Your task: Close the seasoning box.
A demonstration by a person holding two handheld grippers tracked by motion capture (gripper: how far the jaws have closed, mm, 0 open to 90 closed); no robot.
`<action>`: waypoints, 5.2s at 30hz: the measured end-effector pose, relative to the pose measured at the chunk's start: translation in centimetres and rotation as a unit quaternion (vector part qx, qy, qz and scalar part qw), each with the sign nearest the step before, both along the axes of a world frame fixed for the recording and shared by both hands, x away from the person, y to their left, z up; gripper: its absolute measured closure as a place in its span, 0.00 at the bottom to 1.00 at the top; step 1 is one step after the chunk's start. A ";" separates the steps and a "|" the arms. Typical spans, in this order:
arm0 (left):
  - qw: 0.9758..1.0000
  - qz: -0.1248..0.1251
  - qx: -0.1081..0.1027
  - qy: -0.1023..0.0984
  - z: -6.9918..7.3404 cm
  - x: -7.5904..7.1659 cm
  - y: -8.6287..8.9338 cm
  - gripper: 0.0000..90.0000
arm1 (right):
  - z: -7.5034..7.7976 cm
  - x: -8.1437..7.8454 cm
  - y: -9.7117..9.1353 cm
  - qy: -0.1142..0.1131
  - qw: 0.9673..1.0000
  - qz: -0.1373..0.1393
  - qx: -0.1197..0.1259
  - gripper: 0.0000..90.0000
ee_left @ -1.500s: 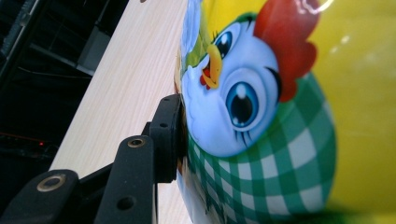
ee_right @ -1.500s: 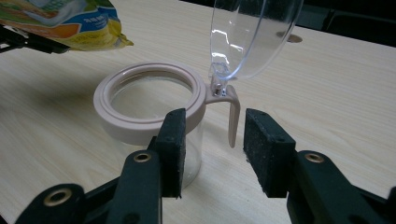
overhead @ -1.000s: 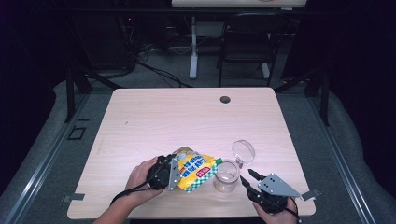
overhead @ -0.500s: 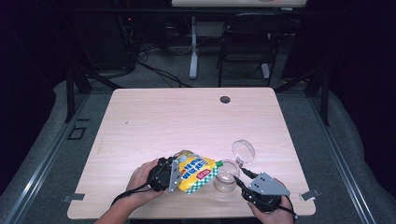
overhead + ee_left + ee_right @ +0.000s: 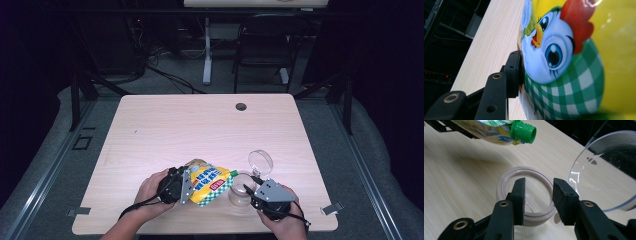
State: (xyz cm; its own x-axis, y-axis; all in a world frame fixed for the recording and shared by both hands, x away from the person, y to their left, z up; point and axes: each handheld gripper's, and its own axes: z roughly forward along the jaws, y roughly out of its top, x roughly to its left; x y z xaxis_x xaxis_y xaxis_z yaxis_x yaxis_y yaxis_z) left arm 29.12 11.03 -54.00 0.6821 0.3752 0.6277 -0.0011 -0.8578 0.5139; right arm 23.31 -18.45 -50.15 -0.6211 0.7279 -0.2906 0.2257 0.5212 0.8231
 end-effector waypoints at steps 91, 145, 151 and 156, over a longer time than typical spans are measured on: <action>0.997 -0.028 0.065 -0.042 0.3 -0.2 -1.7 0.66 | -0.6 -0.2 4.1 -0.113 0.981 0.047 -0.152 0.66; 0.988 -0.028 0.130 -0.075 1.0 -0.1 -2.2 0.66 | -1.4 -0.3 4.2 -0.128 0.970 0.059 -0.196 0.76; 0.988 -0.027 0.131 -0.079 1.1 -0.1 -2.1 0.66 | -1.3 -0.3 4.2 -0.129 0.969 0.059 -0.201 0.76; 0.989 -0.028 0.116 -0.083 0.9 -0.1 -2.2 0.66 | -1.4 -0.3 4.2 -0.128 0.970 0.058 -0.200 0.76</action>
State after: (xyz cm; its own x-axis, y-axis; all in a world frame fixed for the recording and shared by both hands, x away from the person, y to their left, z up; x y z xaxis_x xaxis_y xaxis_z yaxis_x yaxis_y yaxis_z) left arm 28.98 8.80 -53.05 0.5785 0.1723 0.7973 -0.1203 -0.9487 0.2923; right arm 23.02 -14.25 -51.50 -0.5625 0.4544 -0.6908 -0.0395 0.8197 0.5714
